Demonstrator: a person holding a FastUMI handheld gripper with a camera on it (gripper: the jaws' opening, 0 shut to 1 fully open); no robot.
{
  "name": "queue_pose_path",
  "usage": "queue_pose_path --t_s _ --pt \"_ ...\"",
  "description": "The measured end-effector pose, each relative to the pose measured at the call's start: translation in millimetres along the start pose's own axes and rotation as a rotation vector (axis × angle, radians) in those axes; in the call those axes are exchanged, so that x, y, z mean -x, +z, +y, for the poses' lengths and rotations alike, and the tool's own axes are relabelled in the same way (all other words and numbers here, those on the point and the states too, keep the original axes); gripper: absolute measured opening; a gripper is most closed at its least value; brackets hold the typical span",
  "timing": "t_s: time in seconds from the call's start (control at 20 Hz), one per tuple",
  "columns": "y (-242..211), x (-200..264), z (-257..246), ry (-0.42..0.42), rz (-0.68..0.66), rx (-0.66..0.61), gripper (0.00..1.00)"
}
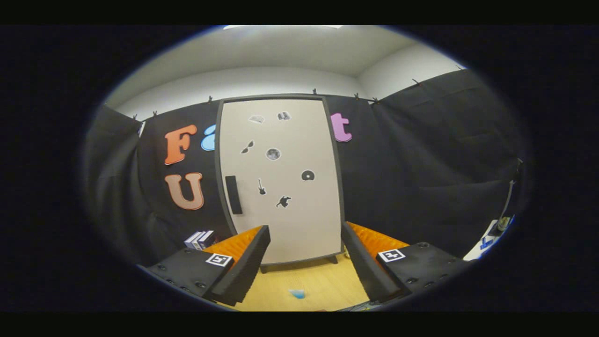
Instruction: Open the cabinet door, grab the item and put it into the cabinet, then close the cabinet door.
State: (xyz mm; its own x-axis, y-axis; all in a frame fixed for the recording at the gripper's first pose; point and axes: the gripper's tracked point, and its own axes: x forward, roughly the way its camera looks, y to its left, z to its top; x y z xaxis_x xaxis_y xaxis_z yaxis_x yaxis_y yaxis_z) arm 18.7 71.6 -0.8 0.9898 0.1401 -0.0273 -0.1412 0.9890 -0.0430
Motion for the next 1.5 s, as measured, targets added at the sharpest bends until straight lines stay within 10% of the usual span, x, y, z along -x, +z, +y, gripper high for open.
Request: queue_pose_path --t_s 0.6,0.95,1.5 --pt "9.8 -116.9 152.5 0.228 0.031 0.045 0.98" --pt "-12.7 -206.0 186.8 0.206 0.097 0.116 0.95" --pt "-24.6 -254.6 173.6 0.145 0.151 0.098 0.52"
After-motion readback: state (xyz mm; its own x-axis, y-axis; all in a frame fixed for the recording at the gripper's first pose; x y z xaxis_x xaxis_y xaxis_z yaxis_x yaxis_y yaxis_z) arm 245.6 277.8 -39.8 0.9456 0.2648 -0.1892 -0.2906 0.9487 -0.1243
